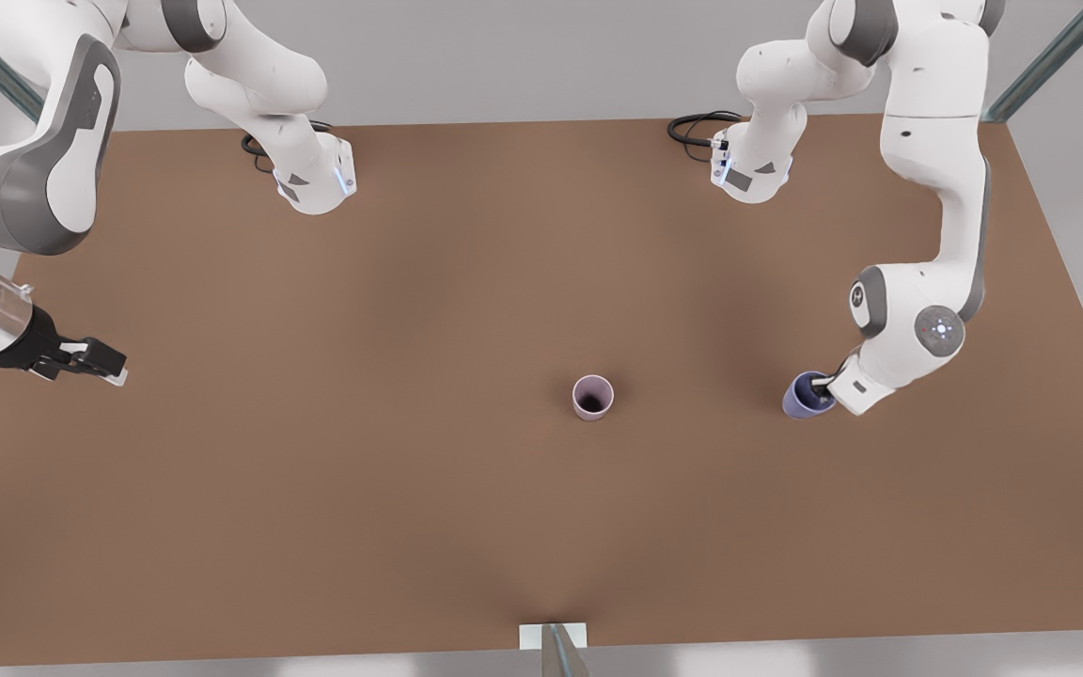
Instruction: Stack the cups, with the pink cup at the bottom and the purple cup at the top
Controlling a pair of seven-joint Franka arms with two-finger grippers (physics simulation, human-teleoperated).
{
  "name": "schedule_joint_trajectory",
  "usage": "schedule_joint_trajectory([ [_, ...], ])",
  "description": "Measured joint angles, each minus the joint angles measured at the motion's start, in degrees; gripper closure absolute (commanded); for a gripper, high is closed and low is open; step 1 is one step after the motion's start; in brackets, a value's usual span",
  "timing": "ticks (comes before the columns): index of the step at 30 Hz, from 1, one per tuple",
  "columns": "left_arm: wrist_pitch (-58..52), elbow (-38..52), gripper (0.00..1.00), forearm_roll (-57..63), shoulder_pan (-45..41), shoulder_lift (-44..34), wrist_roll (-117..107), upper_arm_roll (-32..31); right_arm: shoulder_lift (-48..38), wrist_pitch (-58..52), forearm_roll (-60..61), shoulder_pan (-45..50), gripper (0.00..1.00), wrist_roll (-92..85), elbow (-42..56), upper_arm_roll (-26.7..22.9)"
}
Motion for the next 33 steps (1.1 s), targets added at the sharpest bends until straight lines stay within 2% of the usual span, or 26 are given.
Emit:
schedule_joint_trajectory([
  [4, -5.17, 1.33, 0.79, -0.63, 0.02, -4.5, -3.18, -10.16, 0.02, 0.1, 0.0, -0.06, 0.0, -1.23, 0.0, 0.0],
  [7, -7.56, 2.19, 0.79, -0.82, -0.4, -4.7, -7.29, -19.4, 0.03, 0.09, 0.0, -0.07, 0.0, -1.99, 0.04, 0.0],
  [9, -8.51, 5.4, 0.79, -0.87, -3.02, -3.04, -10.64, -22.36, 0.02, 0.1, 0.0, -0.07, 0.0, -2.43, 0.03, -0.01],
  [12, -9.17, 11.03, 0.79, -0.69, -6.76, 1.23, -15.76, -23.29, 0.09, 0.18, 0.03, -0.07, 0.0, -3.01, 0.01, 0.0],
  [21, -5.44, 17.0, 0.79, 0.21, -10.01, 8.42, -28.16, -23.24, 0.11, 0.36, 0.09, 0.01, 0.0, -4.26, 0.0, 0.0],
  [33, -2.0, 17.78, 0.79, 0.58, -10.33, 10.94, -37.95, -22.99, 0.11, 0.42, 0.09, -0.07, 0.0, -5.19, 0.01, 0.0],
])
